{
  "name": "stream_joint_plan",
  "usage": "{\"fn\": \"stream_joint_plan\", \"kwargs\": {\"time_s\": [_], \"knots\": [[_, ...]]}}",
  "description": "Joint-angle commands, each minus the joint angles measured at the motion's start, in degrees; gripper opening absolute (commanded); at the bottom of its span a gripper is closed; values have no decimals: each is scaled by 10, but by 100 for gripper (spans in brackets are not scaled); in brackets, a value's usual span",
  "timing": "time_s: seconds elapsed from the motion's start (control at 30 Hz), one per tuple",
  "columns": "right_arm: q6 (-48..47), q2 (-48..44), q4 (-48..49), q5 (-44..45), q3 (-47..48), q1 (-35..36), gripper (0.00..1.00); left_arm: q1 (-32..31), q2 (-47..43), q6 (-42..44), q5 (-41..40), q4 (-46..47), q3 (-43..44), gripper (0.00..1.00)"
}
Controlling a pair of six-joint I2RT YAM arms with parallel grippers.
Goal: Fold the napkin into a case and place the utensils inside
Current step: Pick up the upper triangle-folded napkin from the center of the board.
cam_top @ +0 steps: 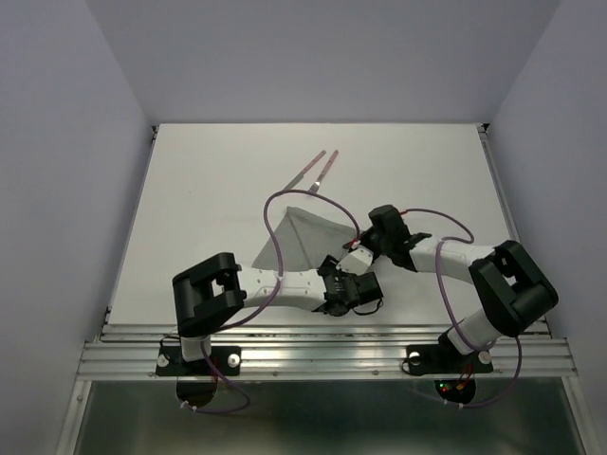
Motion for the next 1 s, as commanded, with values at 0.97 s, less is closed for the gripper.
{"fn": "stream_joint_plan", "kwargs": {"time_s": [0.97], "knots": [[-13, 14, -112, 7, 95, -3, 1, -27, 27, -3, -59, 15, 44, 78]]}}
